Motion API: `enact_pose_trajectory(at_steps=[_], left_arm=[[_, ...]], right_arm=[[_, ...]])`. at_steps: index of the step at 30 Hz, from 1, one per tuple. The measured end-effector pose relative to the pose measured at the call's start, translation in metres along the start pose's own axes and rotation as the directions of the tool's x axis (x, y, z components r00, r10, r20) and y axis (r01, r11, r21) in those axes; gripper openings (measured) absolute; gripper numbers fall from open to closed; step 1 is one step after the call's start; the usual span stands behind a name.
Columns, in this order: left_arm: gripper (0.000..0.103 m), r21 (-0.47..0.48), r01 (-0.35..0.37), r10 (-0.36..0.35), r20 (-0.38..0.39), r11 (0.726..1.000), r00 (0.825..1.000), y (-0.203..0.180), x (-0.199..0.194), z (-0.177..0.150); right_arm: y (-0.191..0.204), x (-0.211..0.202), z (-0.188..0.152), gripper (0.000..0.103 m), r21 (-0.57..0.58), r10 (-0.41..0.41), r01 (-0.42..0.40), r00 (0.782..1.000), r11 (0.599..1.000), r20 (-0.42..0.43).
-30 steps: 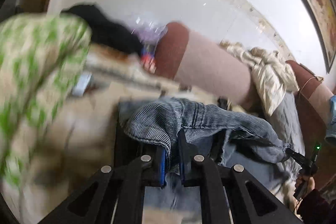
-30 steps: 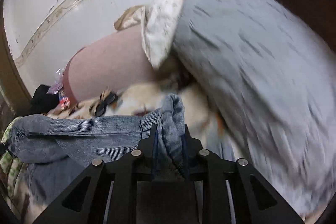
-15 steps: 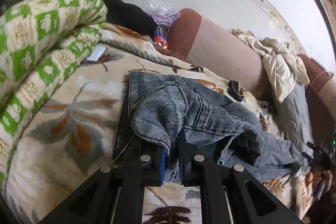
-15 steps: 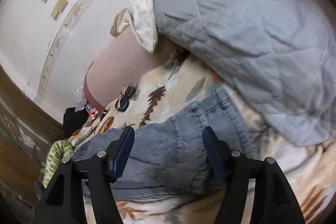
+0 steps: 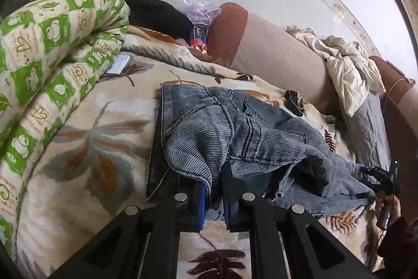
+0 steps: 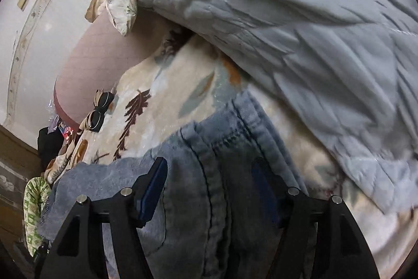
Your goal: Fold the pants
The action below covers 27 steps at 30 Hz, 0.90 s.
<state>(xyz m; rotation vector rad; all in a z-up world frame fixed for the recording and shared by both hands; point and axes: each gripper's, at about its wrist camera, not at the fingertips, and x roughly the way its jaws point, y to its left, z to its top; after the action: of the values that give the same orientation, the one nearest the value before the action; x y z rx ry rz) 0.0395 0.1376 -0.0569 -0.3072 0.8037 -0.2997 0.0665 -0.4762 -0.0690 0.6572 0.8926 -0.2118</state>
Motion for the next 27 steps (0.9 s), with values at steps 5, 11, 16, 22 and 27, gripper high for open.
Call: enact_pose_trajectory(at_steps=[5,11,16,22,27], left_arm=[[0.012,-0.041,0.024,-0.024,-0.008,0.999,1.0,0.006,0.0,0.005],[0.012,-0.024,0.027,-0.027,0.008,0.999,1.0,0.004,-0.009,0.009],[0.012,-0.014,0.033,-0.033,0.003,0.999,0.999,0.003,-0.01,0.008],[0.013,0.016,0.015,-0.015,-0.019,1.0,1.0,0.0,-0.006,0.005],[0.013,0.019,0.017,-0.017,-0.014,1.0,1.0,-0.002,-0.008,0.006]], right_arm=[[0.017,0.012,-0.002,0.036,-0.118,-0.06,0.056,0.998,0.991,-0.035],[0.032,-0.003,0.001,0.016,-0.164,-0.079,0.081,0.997,0.983,0.019],[0.035,-0.041,0.012,0.016,-0.153,-0.096,0.127,0.975,0.98,0.198],[0.0,-0.02,0.013,0.021,-0.056,-0.199,0.204,0.976,0.977,0.089],[0.002,-0.051,0.0,0.046,-0.056,-0.116,0.118,0.993,0.991,0.035]])
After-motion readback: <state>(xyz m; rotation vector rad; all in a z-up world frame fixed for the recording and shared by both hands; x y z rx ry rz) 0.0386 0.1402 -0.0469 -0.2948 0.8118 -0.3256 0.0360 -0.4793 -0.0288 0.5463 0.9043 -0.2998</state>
